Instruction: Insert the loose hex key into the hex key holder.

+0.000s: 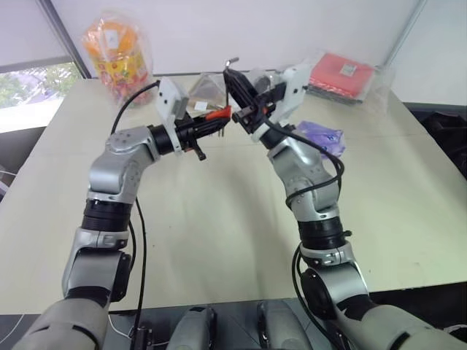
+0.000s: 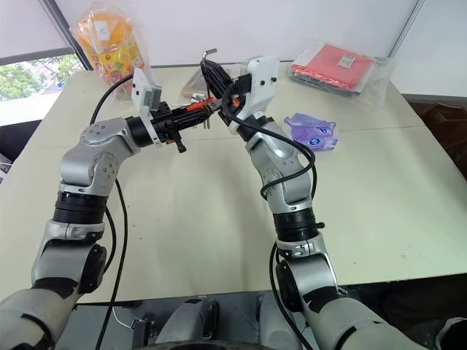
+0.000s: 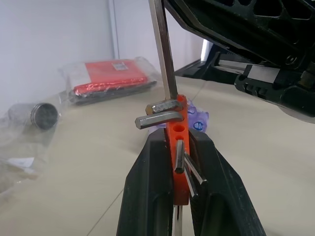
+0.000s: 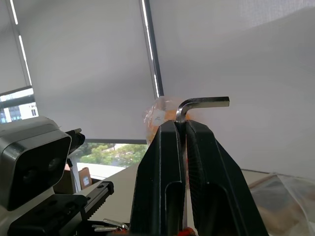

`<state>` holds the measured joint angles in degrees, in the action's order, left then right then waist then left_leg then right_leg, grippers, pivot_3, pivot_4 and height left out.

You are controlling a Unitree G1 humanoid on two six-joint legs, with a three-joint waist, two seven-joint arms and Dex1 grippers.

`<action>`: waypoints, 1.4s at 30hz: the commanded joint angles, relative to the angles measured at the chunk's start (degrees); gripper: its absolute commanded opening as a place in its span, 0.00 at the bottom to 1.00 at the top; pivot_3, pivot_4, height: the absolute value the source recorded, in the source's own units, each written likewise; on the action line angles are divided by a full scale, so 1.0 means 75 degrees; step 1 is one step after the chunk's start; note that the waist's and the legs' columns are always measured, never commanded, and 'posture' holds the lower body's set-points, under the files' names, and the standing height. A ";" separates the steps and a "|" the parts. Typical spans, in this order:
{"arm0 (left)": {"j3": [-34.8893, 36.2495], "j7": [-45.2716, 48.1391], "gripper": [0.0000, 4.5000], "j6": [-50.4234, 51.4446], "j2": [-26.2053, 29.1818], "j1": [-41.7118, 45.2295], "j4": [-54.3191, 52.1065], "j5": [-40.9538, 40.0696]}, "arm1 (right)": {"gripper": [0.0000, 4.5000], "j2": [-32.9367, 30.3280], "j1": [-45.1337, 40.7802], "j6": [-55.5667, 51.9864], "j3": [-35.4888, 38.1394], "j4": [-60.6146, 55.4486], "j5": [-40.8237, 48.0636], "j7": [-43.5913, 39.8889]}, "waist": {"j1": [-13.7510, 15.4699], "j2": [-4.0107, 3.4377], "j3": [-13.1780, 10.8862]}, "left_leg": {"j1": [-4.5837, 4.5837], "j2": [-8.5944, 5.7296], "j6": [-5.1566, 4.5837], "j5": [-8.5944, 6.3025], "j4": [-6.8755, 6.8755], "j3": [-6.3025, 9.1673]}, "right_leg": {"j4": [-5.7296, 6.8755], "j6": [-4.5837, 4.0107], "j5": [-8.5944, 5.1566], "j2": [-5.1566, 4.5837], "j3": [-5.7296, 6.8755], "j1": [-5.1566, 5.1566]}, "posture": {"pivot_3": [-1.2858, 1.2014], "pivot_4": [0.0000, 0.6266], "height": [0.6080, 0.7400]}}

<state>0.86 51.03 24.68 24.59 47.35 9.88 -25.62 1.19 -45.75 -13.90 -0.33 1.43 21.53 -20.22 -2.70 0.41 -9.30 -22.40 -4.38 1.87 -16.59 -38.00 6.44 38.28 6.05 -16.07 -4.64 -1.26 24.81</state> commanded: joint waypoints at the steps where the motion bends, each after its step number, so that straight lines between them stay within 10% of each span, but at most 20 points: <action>1: 0.0208 -0.0017 0.00 -0.0049 0.0011 0.0161 -0.0329 -0.0136 | 0.02 0.0024 -0.0019 0.0119 0.0009 -0.0172 0.0000 -0.0009 | 0.0000 0.0000 0.0000 | 0.0000 0.0000 0.0000 0.0000 0.0000 0.0000 | 0.0000 0.0000 0.0000 0.0000 0.0000 0.0000 | 0.52 0.24 1.00; 42: 0.0483 -0.0281 0.00 0.0185 -0.0163 0.0391 -0.0151 -0.0401 | 0.02 -0.0028 -0.0025 0.0162 -0.0005 -0.0182 -0.0024 -0.0005 | 0.0001 0.0000 0.0000 | 0.0000 0.0000 0.0000 0.0000 0.0000 0.0000 | 0.0000 0.0000 0.0000 0.0000 0.0000 0.0000 | 0.52 0.24 1.00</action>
<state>1.72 49.09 27.06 23.41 47.78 10.23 -26.93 0.93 -45.48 -13.27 -0.26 1.37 21.49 -20.10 -2.70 0.41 -9.30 -22.40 -4.38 1.87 -16.59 -38.00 6.44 38.28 6.05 -16.07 -4.64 -1.26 24.82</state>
